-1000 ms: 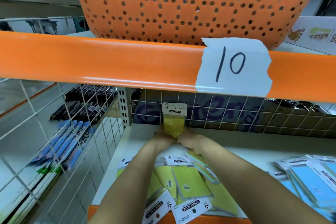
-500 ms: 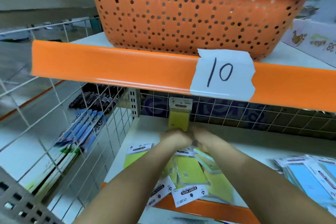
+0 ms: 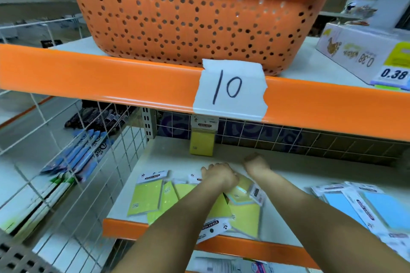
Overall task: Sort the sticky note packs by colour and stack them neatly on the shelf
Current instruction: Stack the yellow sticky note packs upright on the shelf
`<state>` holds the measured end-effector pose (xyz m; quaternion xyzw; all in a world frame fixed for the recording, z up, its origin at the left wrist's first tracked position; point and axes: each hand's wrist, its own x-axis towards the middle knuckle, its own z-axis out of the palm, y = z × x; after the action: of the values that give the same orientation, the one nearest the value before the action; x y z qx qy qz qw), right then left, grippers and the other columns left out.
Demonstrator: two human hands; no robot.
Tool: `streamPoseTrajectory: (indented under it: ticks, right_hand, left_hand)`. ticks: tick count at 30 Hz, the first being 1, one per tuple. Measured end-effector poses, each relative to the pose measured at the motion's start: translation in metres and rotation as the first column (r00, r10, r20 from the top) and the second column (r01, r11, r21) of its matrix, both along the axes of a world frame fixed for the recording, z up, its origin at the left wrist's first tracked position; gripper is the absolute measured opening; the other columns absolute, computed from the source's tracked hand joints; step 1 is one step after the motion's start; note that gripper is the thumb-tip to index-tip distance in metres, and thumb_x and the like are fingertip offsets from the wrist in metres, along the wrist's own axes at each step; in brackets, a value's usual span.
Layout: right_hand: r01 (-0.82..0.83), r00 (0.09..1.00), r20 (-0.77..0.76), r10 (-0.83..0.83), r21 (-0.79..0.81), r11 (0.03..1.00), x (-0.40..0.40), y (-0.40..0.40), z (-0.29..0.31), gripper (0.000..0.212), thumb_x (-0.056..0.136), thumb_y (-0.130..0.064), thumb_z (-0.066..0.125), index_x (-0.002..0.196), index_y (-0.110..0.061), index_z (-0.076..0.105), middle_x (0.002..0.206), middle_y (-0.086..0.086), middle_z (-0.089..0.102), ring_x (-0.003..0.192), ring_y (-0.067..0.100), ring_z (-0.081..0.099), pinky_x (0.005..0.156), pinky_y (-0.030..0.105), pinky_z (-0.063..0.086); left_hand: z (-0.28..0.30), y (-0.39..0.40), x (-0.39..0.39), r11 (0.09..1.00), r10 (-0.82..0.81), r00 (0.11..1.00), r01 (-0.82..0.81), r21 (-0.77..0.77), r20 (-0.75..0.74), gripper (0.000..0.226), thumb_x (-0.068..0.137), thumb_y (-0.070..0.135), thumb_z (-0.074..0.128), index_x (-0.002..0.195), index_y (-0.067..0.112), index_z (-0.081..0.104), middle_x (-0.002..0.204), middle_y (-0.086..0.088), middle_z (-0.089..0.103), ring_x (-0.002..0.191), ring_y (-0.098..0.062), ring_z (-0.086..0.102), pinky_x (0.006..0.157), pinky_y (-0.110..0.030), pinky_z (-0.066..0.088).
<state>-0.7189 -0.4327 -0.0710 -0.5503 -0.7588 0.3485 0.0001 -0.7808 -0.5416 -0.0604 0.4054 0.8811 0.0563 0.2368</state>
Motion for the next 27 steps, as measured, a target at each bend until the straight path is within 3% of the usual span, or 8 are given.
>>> streamPoseTrajectory:
  ticks: [3, 5, 10, 17, 19, 21, 24, 27]
  right_hand:
    - [-0.085, 0.987, 0.14, 0.082, 0.017, 0.996, 0.017, 0.007, 0.006, 0.034, 0.096, -0.015, 0.045, 0.064, -0.015, 0.034, 0.064, 0.001, 0.039, 0.055, 0.013, 0.039, 0.044, 0.02, 0.027]
    - [-0.121, 0.972, 0.19, 0.141, -0.11, 0.986, 0.027, 0.001, 0.014, 0.027, 0.092, -0.018, 0.055, 0.068, -0.012, 0.044, 0.065, 0.003, 0.045, 0.051, 0.013, 0.04, 0.042, 0.02, 0.028]
    - [-0.239, 0.949, 0.16, 0.272, -0.2, 0.95, 0.031, -0.004, 0.026, 0.036, 0.077, -0.038, 0.076, 0.063, -0.016, 0.05, 0.058, -0.002, 0.046, 0.048, 0.011, 0.039, 0.045, 0.021, 0.03]
    - [-0.182, 0.975, 0.041, 0.219, -0.418, 0.89, 0.034, -0.005, 0.022, 0.024, 0.075, -0.026, 0.079, 0.087, -0.01, 0.066, 0.075, 0.003, 0.069, 0.063, 0.013, 0.062, 0.051, 0.017, 0.043]
    - [-0.164, 0.981, 0.027, 0.19, -0.397, 0.903, 0.033, 0.004, 0.013, 0.042, 0.068, -0.025, 0.084, 0.099, -0.003, 0.067, 0.089, 0.015, 0.073, 0.074, 0.024, 0.068, 0.068, 0.026, 0.051]
    - [-0.143, 0.988, -0.004, 0.151, -0.348, 0.926, 0.031, 0.01, 0.013, 0.038, 0.068, -0.021, 0.082, 0.096, -0.002, 0.066, 0.088, 0.02, 0.068, 0.076, 0.031, 0.066, 0.075, 0.038, 0.053]
    - [-0.123, 0.989, -0.113, 0.095, -0.272, 0.955, 0.028, 0.007, 0.03, 0.017, 0.077, -0.011, 0.072, 0.086, -0.001, 0.061, 0.08, 0.02, 0.057, 0.073, 0.032, 0.061, 0.069, 0.04, 0.048]
    - [-0.115, 0.979, -0.185, 0.08, -0.183, 0.976, 0.024, 0.006, 0.047, 0.016, 0.079, -0.008, 0.068, 0.087, 0.003, 0.059, 0.073, 0.018, 0.057, 0.066, 0.029, 0.059, 0.062, 0.034, 0.045]
  left_hand:
    - [0.002, 0.004, -0.001, 0.999, 0.04, 0.997, -0.04, 0.0, 0.058, 0.042, 0.093, 0.028, 0.04, 0.131, 0.01, 0.045, 0.134, -0.01, 0.05, 0.125, -0.027, 0.043, 0.104, -0.041, 0.027]
    - [0.004, 0.006, -0.001, 0.997, 0.074, 0.994, -0.075, 0.007, 0.079, 0.041, 0.091, 0.024, 0.042, 0.13, 0.011, 0.045, 0.133, -0.009, 0.051, 0.124, -0.026, 0.044, 0.104, -0.04, 0.028]
    - [0.005, 0.004, 0.002, 0.995, 0.091, 0.992, -0.094, 0.033, 0.087, 0.046, 0.088, 0.031, 0.047, 0.13, 0.013, 0.045, 0.132, -0.008, 0.051, 0.124, -0.026, 0.044, 0.1, -0.039, 0.029]
    - [0.0, -0.005, 0.004, 0.996, 0.053, 0.99, -0.061, 0.063, 0.127, 0.049, 0.092, 0.026, 0.044, 0.14, 0.017, 0.042, 0.143, -0.01, 0.042, 0.131, -0.027, 0.038, 0.105, -0.039, 0.026]
    - [0.0, -0.006, 0.005, 0.994, 0.064, 0.986, -0.076, 0.073, 0.155, 0.047, 0.092, 0.026, 0.042, 0.139, 0.016, 0.043, 0.142, -0.011, 0.042, 0.13, -0.028, 0.038, 0.105, -0.039, 0.027]
    - [0.002, -0.006, 0.006, 0.991, 0.084, 0.978, -0.102, 0.086, 0.193, 0.05, 0.094, 0.025, 0.04, 0.143, 0.015, 0.038, 0.147, -0.011, 0.037, 0.133, -0.029, 0.036, 0.107, -0.039, 0.027]
    - [0.005, -0.01, 0.005, 0.982, 0.085, 0.96, -0.126, 0.143, 0.266, 0.062, 0.094, 0.02, 0.041, 0.152, 0.018, 0.019, 0.154, -0.009, 0.024, 0.136, -0.032, 0.033, 0.111, -0.04, 0.03]
    - [0.008, -0.015, 0.002, 0.947, 0.061, 0.917, -0.178, 0.268, 0.393, 0.076, 0.087, 0.017, 0.043, 0.152, 0.037, 0.01, 0.155, -0.003, 0.026, 0.127, -0.034, 0.044, 0.101, -0.04, 0.044]
